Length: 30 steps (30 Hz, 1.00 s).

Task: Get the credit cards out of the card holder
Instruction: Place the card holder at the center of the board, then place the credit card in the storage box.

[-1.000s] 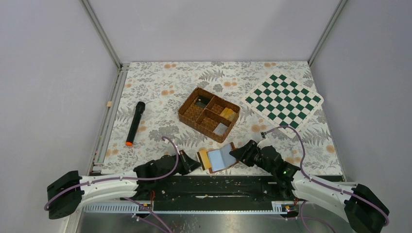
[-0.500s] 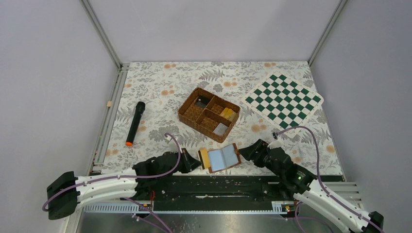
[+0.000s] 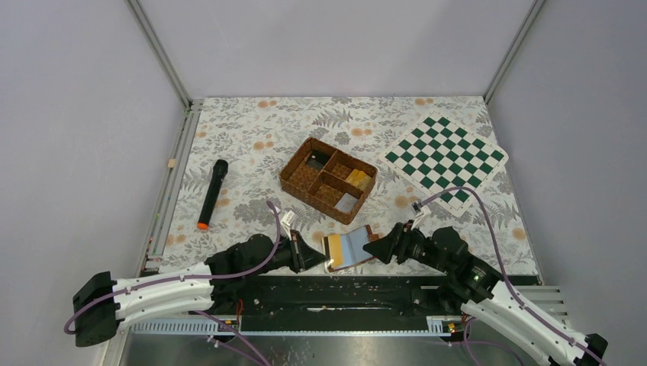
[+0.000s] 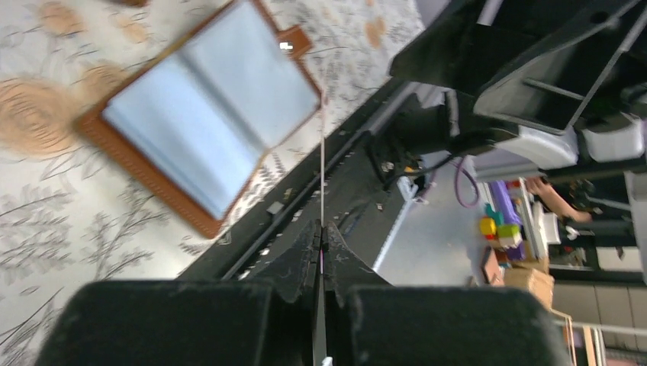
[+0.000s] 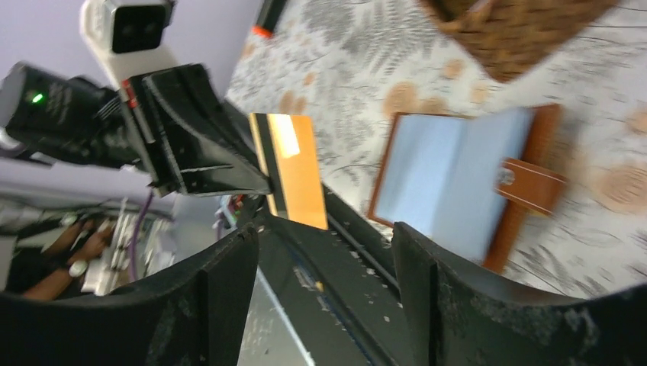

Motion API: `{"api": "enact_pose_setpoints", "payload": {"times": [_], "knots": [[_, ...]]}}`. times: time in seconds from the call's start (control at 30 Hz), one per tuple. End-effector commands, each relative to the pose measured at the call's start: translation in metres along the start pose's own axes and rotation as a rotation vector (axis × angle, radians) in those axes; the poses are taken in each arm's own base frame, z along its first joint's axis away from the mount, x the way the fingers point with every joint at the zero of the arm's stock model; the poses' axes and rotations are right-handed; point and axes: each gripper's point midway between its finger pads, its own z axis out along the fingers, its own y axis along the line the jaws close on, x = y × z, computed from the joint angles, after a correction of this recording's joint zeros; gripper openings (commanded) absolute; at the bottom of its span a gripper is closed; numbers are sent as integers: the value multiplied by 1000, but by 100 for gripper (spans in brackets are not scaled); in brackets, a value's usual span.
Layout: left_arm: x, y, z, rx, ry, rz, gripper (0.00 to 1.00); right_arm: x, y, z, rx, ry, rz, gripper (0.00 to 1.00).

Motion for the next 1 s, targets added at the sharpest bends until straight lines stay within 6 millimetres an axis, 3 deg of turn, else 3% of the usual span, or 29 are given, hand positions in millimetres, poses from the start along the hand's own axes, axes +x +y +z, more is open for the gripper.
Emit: {"api": "enact_pose_setpoints", "payload": {"times": [0.0, 0.17, 0.47, 0.57, 0.7, 0.73, 0.8, 0.83, 0.97], "knots": [[-13, -60, -5, 253, -10, 74, 0, 4, 60, 1, -330, 63, -61, 70], [-14, -75, -6, 338, -19, 73, 0, 11, 85, 4, -494, 117, -34, 65], [-18, -93, -9, 413, -23, 84, 0, 19, 81, 15, -508, 154, -16, 56], [-21, -95, -9, 414, -33, 80, 0, 21, 84, 15, -535, 160, 2, 39], [-24, -92, -7, 390, -44, 57, 1, 19, 89, 13, -560, 158, 0, 6], [-24, -88, -5, 363, -41, 46, 12, 17, 90, 13, -559, 150, -4, 0], [-27, -79, -1, 293, -41, 21, 39, 14, 88, 14, -538, 133, -26, 0], [-29, -71, 0, 234, -43, 10, 45, 12, 86, 15, -515, 128, -49, 0], [-44, -60, -6, 122, -90, -42, 55, -4, 68, 24, -363, 73, -247, 0]]}}
